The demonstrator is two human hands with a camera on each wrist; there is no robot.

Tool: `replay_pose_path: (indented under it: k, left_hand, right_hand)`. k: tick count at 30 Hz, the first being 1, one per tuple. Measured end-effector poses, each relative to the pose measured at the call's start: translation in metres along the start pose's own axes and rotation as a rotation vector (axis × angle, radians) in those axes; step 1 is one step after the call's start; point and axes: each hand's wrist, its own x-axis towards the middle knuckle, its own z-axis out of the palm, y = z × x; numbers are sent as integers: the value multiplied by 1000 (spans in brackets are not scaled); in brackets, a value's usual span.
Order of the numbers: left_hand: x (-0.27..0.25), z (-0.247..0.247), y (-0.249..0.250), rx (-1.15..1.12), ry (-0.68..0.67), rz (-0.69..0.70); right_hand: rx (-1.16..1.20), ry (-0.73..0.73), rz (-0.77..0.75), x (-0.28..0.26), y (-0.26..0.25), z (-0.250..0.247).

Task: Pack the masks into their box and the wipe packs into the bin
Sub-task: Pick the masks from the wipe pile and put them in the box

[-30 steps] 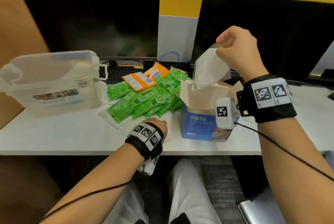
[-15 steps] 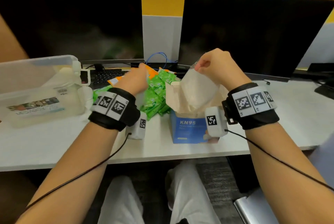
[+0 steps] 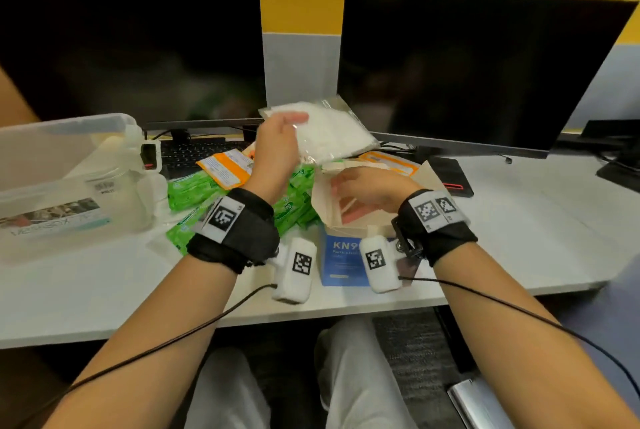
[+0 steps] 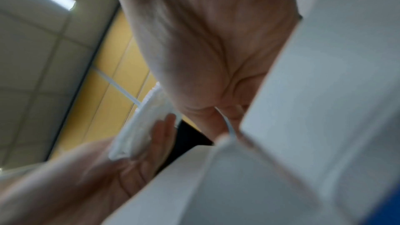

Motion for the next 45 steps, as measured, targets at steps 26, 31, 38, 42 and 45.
replay_pose_path:
  k: [26, 31, 38, 42, 45]
  left_hand:
    - [-19, 30, -58, 572, -390, 0]
    - [-22, 35, -62, 545, -344, -53]
    - [-24, 32, -64, 567, -256, -103]
    - [-29, 33, -64, 532, -200, -138]
    - [-28, 32, -63, 535, -225, -159]
  right_hand:
    - [-467, 637, -349, -53, -2, -53]
    - [-623, 113, 3, -47, 2, -36]
    - [-698, 141, 96, -47, 1, -36]
    - [-697, 181, 28, -45, -7, -27]
    - [-828, 265, 23, -45, -6, -20]
